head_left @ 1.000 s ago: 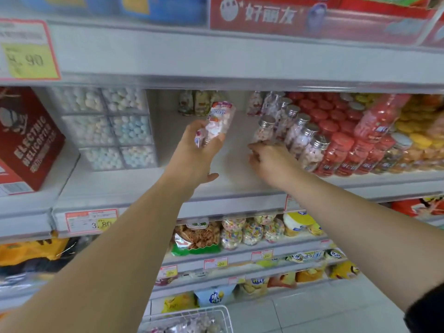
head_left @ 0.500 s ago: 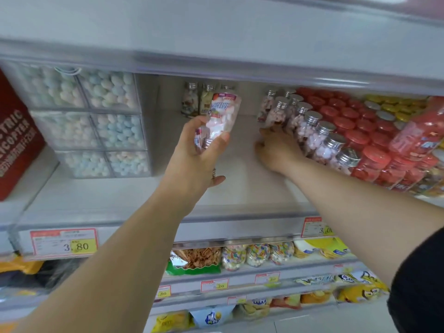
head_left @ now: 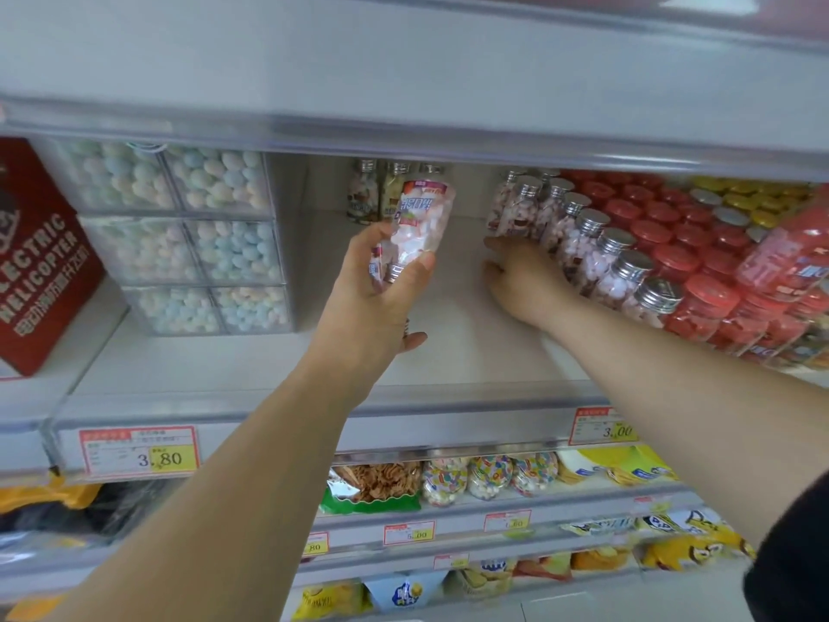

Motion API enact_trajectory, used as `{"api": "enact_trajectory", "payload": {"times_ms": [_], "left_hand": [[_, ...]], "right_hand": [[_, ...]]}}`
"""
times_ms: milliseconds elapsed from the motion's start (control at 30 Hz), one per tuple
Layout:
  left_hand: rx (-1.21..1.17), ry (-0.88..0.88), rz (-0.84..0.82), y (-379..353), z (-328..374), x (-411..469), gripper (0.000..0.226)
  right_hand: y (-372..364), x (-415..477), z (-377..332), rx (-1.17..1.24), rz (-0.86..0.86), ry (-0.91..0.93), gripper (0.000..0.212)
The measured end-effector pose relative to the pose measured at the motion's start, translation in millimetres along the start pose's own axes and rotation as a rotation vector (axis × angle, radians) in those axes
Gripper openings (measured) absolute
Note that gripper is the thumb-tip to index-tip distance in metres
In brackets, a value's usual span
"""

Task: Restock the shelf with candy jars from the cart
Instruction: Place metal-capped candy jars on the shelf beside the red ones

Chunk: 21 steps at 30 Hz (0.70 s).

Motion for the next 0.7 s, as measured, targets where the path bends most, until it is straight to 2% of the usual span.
{"api": "enact_trajectory", "payload": {"times_ms": [100,167,233,300,400,533,633,700], "left_hand": [[0.16,0.008,0.05,8,3,1,0.03],[0.492,-0.049,0.062,15,6,1,0.039],[0.906,-0.165,0.07,20,9,0,0.048],[1.19,-0.22,0.044,17,10,-5,0.053],[1.411,-0.171,0.028,9,10,-14,0.061],[1.381,-0.21,0.049,8,5,-16,0.063],[1.041,-0.16,0.039,13,7,-16,0.063],[0.837,-0.114,0.056,18,8,-15,0.062]], "right_hand": [[20,-34,-26,0.26,0.135,0.112,0.052],[38,-61,-45,0.331,0.157,0.214,0.073],[51,-78,-60,0.21,0.114,0.374,0.088],[56,-83,-69,0.076,-0.005,0.462,0.086],[51,-82,-77,-0.02,-0.181,0.446,0.064],[46,-81,-77,-0.073,-0.208,0.454,0.052],[41,-78,-64,-0.089,-0.104,0.437,0.045],[36,-75,-49,0.062,0.019,0.231,0.036]]}}
Point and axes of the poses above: each hand's wrist, its own x-axis towards the middle knuckle, its own y-axis out of the back of the hand, z = x × y, the point moved 2 cm from there along x, towards the middle knuckle, and after that the axes turned 13 degrees about y, right-handed, at the moved point
